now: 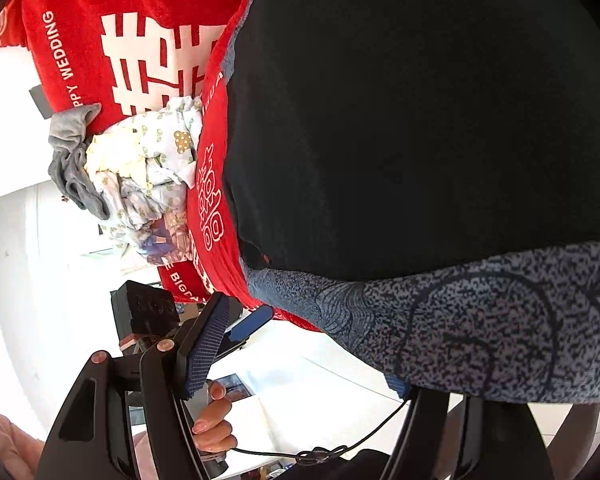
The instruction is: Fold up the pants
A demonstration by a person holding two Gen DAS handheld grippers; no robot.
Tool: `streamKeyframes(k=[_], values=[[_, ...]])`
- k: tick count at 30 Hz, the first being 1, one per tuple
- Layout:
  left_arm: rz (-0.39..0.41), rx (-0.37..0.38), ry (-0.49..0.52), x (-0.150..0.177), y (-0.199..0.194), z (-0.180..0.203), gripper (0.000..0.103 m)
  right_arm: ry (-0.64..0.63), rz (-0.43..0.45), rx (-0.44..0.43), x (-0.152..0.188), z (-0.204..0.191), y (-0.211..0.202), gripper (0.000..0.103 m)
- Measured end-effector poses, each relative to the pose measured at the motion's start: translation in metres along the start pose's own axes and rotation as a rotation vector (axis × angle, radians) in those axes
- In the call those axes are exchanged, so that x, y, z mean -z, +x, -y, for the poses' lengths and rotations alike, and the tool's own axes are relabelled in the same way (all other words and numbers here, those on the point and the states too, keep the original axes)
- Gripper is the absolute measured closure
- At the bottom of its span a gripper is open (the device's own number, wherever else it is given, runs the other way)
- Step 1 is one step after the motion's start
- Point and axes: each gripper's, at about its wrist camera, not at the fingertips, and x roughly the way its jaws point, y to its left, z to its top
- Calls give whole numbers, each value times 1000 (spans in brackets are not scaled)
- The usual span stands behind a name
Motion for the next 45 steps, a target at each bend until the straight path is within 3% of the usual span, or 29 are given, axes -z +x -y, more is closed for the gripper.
streamKeyframes(k=[10,26,33,38,41,43,45], values=[[-5,9,-18,1,4,-9,0,7,-13,-28,-2,-4,13,30],[27,95,-87,-5,12,-8,0,35,40,-179,-11,-27,-2,29],[49,100,-95,-7,6,-8,0,48,-5,-188,-12,-22,17,29],[47,133,-139,-7,10,-12,0,68,-6,-273,-14,-30,25,29],[59,194,-176,-6,15,-6,0,87,4,-326,-14,-32,20,29],[81,188,-183,-11,15,1,0,82,1,-327,-14,-34,18,29],[90,169,-170,-17,14,7,28,68,-8,-315,-13,-35,18,29]])
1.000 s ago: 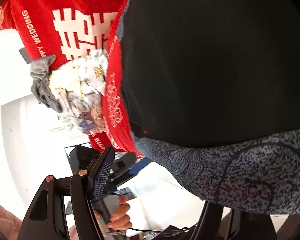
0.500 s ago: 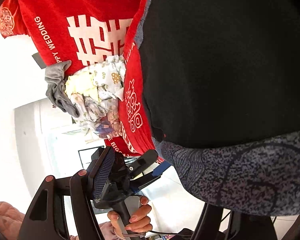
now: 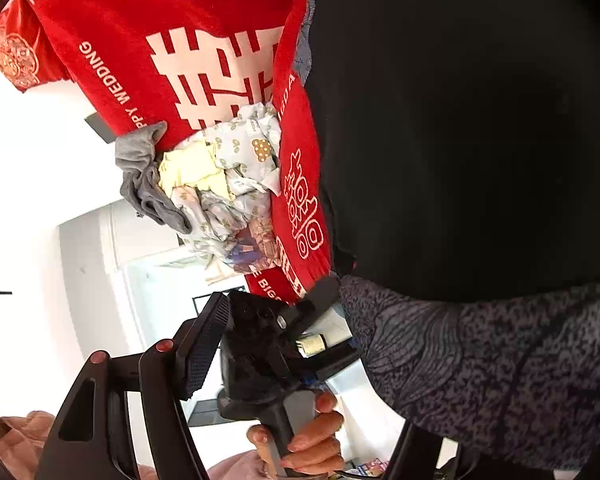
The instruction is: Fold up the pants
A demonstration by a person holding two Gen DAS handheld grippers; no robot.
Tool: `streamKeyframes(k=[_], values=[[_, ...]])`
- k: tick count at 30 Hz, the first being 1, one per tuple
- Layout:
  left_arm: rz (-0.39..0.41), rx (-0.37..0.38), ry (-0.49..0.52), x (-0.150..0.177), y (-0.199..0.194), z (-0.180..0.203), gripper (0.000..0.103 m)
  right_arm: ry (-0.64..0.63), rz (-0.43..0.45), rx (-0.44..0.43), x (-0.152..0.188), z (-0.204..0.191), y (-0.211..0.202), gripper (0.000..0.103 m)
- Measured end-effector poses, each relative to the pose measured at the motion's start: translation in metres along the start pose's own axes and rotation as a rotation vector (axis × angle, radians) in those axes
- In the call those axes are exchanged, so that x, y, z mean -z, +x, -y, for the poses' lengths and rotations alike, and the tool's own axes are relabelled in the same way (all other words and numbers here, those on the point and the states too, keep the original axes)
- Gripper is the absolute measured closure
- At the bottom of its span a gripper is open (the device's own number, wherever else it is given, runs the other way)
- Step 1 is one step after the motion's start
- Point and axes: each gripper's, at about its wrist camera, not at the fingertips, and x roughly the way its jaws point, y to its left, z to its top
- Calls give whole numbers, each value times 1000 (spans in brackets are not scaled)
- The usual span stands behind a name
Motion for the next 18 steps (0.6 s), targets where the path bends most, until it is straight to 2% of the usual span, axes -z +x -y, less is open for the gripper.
streamKeyframes(k=[3,5,8,12,18], values=[[-17,-16,32,-10,-1,7,51,-5,2,54,3,4,-7,29],[-27,-30,63,-14,-4,10,60,-3,25,101,6,10,-20,29],[-49,-21,94,-18,-12,13,62,30,101,176,13,24,-55,29],[-75,-41,137,-19,-13,19,62,74,193,225,19,37,-94,29],[-99,-60,154,-22,-12,23,62,114,253,230,22,46,-114,29]])
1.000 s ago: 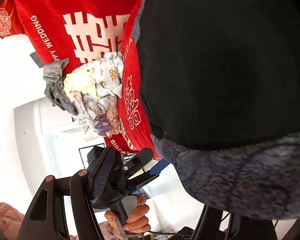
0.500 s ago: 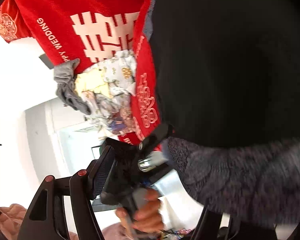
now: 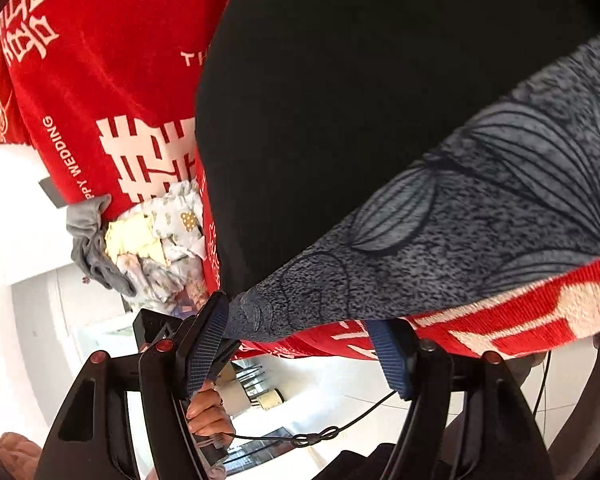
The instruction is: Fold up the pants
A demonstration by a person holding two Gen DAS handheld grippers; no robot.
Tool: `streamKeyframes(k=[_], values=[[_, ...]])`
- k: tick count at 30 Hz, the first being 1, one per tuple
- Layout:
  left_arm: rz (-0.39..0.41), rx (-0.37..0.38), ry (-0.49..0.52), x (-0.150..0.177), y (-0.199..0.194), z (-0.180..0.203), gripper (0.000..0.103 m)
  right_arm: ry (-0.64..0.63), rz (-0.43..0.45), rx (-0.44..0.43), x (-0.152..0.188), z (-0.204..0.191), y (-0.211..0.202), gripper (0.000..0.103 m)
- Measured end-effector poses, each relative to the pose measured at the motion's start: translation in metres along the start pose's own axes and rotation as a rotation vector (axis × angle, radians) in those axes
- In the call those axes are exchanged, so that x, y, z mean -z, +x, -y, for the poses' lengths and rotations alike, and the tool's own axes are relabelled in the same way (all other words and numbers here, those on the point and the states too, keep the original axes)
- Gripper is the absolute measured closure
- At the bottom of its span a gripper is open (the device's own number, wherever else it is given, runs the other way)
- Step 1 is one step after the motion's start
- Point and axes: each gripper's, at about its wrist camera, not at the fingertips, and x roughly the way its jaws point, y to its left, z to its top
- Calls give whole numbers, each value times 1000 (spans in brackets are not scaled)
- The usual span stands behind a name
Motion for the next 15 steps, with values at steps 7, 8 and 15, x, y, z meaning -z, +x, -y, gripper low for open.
streamKeyframes(k=[7,8,15], values=[[-6,-28,21,1,5,5,62,31,34,-8,0,8,-7,29],[-6,-29,22,1,4,4,62,33,35,-4,0,9,-7,29],[-8,-35,20,2,5,2,62,44,30,11,-2,14,-10,31]])
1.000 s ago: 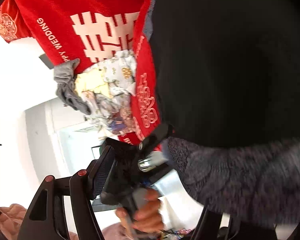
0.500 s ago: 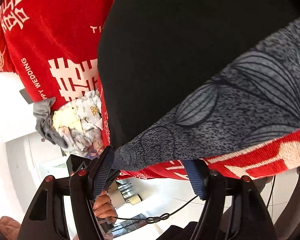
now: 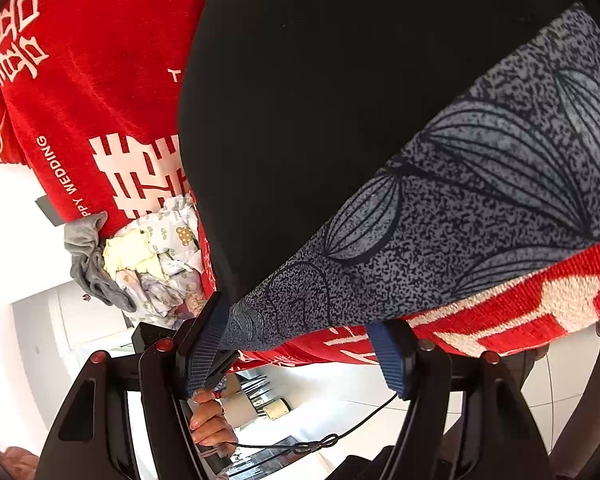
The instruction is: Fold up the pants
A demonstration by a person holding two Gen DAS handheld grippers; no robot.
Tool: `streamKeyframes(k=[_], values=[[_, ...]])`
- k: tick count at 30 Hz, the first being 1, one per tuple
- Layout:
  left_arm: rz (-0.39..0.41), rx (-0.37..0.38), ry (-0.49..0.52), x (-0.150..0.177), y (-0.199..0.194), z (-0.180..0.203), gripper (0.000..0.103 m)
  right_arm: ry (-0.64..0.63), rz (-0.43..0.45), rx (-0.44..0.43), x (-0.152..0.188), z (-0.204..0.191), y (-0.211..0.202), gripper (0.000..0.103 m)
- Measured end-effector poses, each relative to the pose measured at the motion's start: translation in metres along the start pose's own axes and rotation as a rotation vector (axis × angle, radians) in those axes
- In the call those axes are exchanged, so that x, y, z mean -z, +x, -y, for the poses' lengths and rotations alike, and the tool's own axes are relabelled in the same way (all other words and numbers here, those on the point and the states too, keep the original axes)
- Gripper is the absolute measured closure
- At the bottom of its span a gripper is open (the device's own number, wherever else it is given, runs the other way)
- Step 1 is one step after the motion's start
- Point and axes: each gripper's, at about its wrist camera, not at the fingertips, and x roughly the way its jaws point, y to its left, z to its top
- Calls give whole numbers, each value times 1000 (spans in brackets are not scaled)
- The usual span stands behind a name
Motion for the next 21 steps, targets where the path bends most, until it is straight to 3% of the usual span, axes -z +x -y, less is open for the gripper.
streamKeyframes(k=[6,13,21], values=[[-1,-3,1,1,2,0,62,15,5,0,0,2,-2,37],[-1,-6,3,2,3,-1,62,25,15,-15,0,5,-5,58],[-2,-6,3,1,3,0,62,26,33,9,0,8,-7,58]])
